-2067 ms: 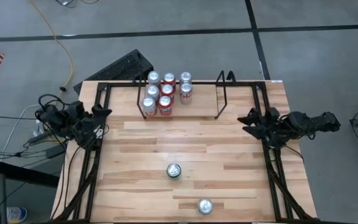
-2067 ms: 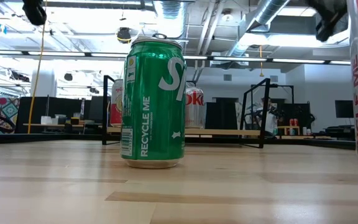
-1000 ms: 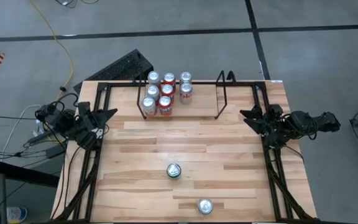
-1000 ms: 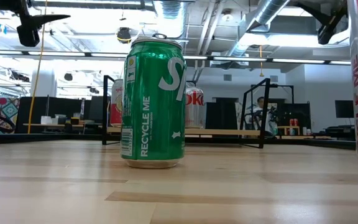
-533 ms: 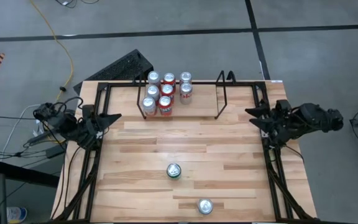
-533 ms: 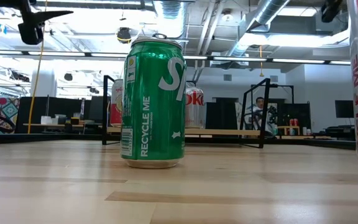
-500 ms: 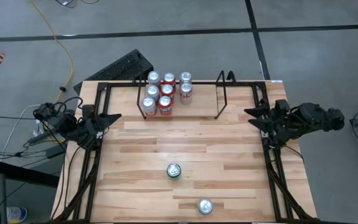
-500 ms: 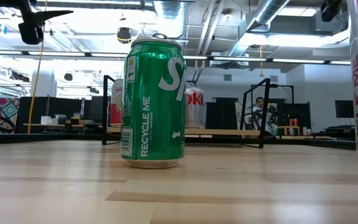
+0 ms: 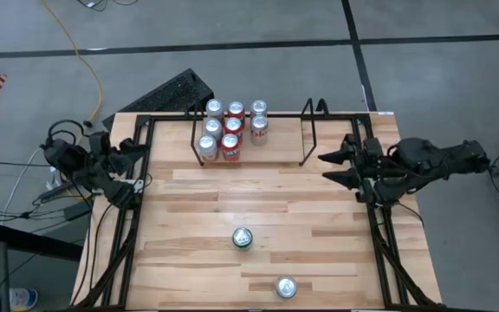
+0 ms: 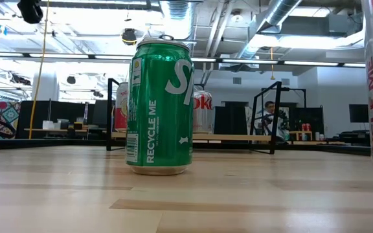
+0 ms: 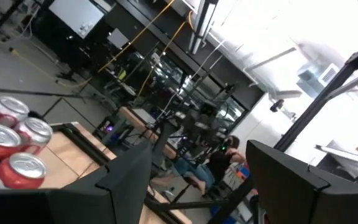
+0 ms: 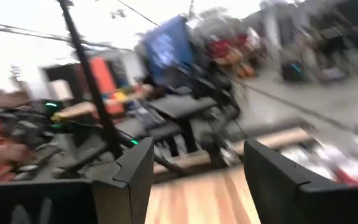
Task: Place canned beverage on shelf
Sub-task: Put the silver soda can on the shelf aligned with the other silver soda cans
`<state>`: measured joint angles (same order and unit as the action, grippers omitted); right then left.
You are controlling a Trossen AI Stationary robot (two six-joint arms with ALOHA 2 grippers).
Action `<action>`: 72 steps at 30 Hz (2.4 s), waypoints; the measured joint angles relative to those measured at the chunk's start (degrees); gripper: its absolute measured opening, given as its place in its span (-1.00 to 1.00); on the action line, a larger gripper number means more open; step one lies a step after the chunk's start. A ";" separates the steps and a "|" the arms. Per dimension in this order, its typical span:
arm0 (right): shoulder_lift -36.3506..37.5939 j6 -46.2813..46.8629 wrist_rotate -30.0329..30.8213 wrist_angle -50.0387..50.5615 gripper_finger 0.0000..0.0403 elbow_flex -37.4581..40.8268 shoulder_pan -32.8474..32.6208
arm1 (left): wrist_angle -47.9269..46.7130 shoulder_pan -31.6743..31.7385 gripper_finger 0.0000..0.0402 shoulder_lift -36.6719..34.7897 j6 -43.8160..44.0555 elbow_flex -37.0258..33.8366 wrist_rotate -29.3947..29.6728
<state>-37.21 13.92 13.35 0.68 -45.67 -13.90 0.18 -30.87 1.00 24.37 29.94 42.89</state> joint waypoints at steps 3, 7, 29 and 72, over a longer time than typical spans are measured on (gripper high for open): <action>-0.65 -2.92 -3.84 -8.01 0.11 0.00 0.12 | -0.74 -0.02 0.23 -0.10 -2.01 0.43 0.55; -0.78 -6.27 -4.27 -13.57 0.11 -0.04 -0.18 | -0.78 0.00 0.23 -0.07 -4.10 0.43 2.61; -0.63 -9.45 -4.27 -12.04 0.11 -0.02 7.22 | -2.03 0.00 0.23 -0.05 -8.55 2.94 4.75; -27.85 -5.42 1.54 -13.71 0.47 -5.29 1.40 | -10.40 -0.01 0.23 -0.03 -4.11 5.52 -1.58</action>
<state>-65.06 8.49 14.90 -13.03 -50.96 -12.50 -10.22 -30.88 0.97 20.27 35.46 41.31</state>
